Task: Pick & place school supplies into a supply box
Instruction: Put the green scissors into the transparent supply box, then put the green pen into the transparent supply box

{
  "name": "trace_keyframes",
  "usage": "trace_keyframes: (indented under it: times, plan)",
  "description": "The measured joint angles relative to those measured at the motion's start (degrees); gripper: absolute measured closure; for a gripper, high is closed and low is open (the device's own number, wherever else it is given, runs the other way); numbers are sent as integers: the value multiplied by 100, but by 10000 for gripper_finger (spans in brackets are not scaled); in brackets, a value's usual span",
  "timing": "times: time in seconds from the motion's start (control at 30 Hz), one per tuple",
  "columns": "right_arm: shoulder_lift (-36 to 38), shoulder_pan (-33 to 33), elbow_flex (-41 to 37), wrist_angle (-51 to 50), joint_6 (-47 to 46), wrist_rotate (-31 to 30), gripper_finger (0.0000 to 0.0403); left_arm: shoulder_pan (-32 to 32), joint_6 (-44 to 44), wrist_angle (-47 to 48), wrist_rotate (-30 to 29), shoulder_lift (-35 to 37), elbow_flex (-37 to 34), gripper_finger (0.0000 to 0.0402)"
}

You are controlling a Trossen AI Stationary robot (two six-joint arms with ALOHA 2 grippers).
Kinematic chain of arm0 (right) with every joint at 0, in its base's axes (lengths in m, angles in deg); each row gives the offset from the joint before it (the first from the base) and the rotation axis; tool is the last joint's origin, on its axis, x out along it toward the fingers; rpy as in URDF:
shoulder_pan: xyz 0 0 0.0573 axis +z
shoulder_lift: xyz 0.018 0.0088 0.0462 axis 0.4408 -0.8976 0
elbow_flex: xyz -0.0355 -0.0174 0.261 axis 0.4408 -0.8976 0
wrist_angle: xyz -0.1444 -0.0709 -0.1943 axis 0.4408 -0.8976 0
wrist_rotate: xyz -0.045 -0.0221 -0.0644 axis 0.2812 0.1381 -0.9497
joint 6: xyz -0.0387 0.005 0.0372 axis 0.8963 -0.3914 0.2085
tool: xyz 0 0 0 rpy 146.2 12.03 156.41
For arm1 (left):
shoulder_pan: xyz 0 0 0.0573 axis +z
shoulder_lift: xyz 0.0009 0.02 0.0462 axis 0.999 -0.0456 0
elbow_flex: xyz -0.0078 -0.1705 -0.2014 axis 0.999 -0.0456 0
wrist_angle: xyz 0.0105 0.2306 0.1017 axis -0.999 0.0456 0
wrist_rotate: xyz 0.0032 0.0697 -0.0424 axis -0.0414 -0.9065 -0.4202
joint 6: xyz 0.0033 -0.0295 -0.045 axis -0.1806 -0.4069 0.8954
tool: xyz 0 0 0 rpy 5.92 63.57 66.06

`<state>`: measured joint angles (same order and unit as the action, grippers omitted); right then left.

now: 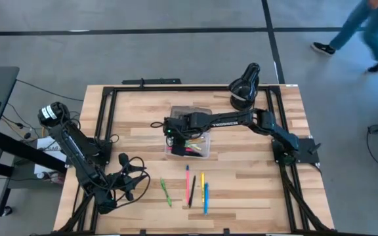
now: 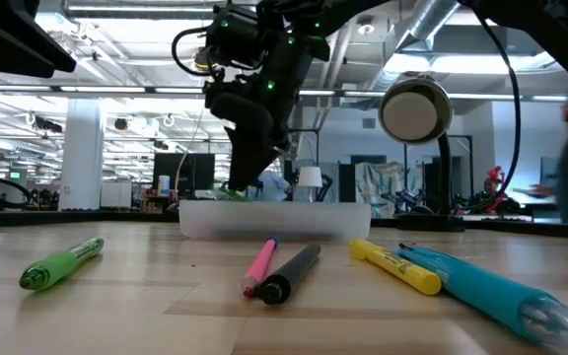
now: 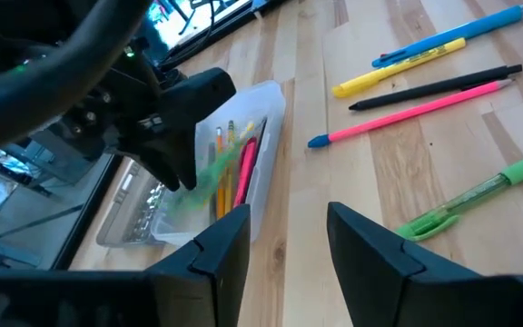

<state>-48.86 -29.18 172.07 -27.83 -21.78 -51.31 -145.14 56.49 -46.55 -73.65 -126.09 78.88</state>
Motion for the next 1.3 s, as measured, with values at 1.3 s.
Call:
trace_keyframes:
  times: [1.3]
  plan:
    - [1460,3463,1,-1684,-1413,-2356,244,1251,-2742,-3322,3191,-1132,0,258]
